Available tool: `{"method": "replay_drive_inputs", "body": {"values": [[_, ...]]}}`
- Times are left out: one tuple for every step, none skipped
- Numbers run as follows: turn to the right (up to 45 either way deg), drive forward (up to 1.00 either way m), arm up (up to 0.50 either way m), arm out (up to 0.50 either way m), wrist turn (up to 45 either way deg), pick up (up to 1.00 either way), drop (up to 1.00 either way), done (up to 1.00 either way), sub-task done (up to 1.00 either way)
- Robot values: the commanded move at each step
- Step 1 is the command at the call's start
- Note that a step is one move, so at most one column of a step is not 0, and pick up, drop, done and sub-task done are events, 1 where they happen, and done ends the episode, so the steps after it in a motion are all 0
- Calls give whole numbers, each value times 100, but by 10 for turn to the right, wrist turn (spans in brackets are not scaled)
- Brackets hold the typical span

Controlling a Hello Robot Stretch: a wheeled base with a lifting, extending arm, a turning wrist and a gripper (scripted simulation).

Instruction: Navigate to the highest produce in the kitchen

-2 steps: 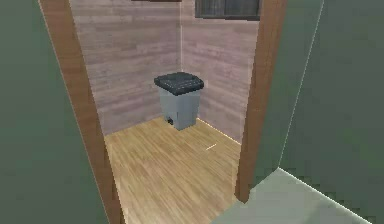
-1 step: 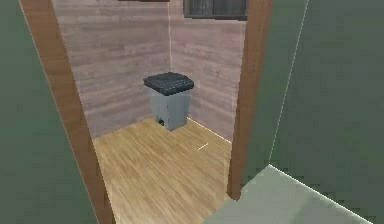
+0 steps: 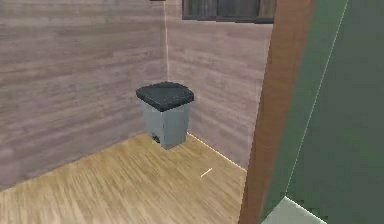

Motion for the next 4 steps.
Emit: {"method": "replay_drive_inputs", "body": {"values": [[60, 0, 0, 0, 0, 0, 0, 0, 0], [0, 20, 0, 0, 0, 0, 0, 0, 0], [0, 10, 0, 0, 0, 0, 0, 0, 0], [-420, 0, 0, 0, 0, 0, 0, 0, 0]]}}
